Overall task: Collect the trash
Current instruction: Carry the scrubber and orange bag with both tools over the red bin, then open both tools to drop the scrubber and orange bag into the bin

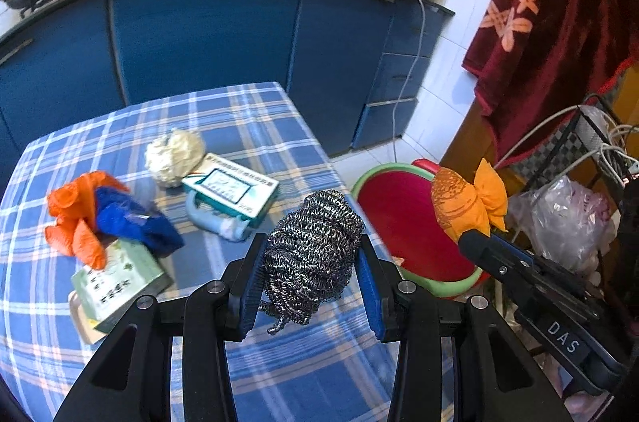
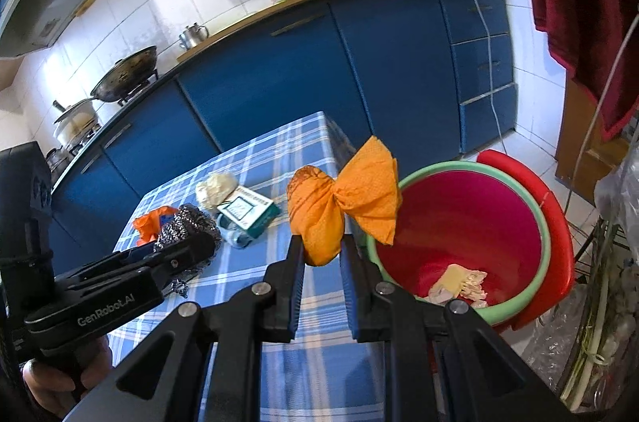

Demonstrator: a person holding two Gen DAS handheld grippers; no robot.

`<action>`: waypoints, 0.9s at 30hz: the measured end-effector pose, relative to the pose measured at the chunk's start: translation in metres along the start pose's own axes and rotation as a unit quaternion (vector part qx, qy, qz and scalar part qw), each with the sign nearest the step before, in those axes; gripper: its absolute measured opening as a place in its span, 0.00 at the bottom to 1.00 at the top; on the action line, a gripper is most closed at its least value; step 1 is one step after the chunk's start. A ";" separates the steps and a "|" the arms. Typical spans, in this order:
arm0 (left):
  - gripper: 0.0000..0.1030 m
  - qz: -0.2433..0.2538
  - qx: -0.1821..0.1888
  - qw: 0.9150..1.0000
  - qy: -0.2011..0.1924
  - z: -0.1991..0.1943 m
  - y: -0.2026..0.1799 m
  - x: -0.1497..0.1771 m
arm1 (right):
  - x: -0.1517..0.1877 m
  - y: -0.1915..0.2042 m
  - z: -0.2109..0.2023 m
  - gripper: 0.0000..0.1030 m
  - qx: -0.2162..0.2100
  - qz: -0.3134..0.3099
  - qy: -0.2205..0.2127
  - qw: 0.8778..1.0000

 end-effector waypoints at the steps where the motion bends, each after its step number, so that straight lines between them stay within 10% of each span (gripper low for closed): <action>1: 0.43 0.002 0.001 1.000 0.001 0.002 -0.003 0.000 | 0.000 -0.003 0.001 0.19 0.002 0.003 0.000 1.000; 27: 0.43 0.052 0.046 0.996 0.048 0.079 -0.068 -0.003 | 0.007 -0.092 0.026 0.20 0.071 0.068 0.020 0.995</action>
Point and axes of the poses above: each gripper's, at about its wrist camera, not at the fingertips, and z roughly the way its jaws point, y to its left, x to its underside, the point moved 4 cm from there along z, roughly the way its jaws point, and after that the axes turned 8 degrees about -y, right-handed, at the moved point
